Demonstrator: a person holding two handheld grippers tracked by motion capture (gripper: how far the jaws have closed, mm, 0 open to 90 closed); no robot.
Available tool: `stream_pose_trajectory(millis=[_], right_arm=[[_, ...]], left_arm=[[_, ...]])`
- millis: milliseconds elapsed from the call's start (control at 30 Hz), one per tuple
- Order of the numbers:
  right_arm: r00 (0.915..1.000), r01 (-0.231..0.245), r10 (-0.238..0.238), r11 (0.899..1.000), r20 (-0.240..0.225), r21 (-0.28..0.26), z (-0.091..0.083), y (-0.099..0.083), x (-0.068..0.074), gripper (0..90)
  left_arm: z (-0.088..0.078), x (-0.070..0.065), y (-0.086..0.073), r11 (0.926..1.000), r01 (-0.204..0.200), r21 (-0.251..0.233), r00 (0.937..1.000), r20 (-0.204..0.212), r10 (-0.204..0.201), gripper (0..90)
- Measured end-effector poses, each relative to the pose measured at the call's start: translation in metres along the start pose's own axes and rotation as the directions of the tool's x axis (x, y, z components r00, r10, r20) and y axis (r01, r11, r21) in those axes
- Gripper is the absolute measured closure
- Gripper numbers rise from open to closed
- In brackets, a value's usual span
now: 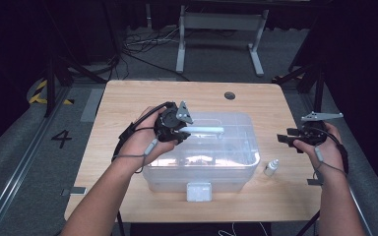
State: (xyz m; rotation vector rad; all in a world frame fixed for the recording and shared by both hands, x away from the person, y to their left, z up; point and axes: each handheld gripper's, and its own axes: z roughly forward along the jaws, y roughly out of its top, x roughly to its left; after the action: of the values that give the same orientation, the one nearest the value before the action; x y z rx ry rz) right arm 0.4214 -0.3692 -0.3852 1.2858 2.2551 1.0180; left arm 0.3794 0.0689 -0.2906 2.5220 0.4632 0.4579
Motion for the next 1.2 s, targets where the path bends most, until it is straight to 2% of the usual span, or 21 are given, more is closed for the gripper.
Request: stream_pose_trajectory(millis=[167,367,667,800,933,1033,1200], right_arm=[[1.0000,0.003,-0.003,1.000,0.006,-0.028,-0.009,-0.001,0.002,46.2],[0.9997,0.014,-0.013,0.998,0.019,-0.062,-0.024,-0.004,0.006,46.5],[0.9989,0.044,-0.042,0.995,0.021,-0.086,-0.039,-0.005,0.012,49.3],[0.9977,0.068,-0.067,0.994,0.012,-0.082,-0.044,-0.006,0.016,58.5],[0.9978,0.065,-0.065,0.995,-0.008,-0.076,-0.050,-0.007,0.021,68.2],[0.9977,0.062,-0.064,0.995,-0.022,-0.078,-0.054,-0.008,0.024,71.5],[0.9946,0.087,-0.092,0.992,-0.050,-0.089,-0.060,-0.007,0.033,76.5]], left_arm=[[-0.001,0.008,0.004,0.9998,0.021,0.008,0.9992,0.034,-0.021,72.8],[-0.005,0.019,0.013,0.9993,0.033,0.020,0.9992,0.024,-0.034,72.5],[-0.007,0.035,0.022,0.9973,0.069,0.025,0.9968,0.038,-0.070,71.6],[-0.007,0.042,0.025,0.9963,0.084,0.021,0.9954,0.044,-0.085,71.1],[-0.007,0.048,0.028,0.9953,0.096,0.010,0.9945,0.040,-0.097,70.5],[-0.007,0.052,0.030,0.9945,0.104,0.006,0.9940,0.033,-0.105,70.1],[-0.006,0.059,0.033,0.9933,0.115,0.009,0.9927,0.034,-0.115,69.7]])
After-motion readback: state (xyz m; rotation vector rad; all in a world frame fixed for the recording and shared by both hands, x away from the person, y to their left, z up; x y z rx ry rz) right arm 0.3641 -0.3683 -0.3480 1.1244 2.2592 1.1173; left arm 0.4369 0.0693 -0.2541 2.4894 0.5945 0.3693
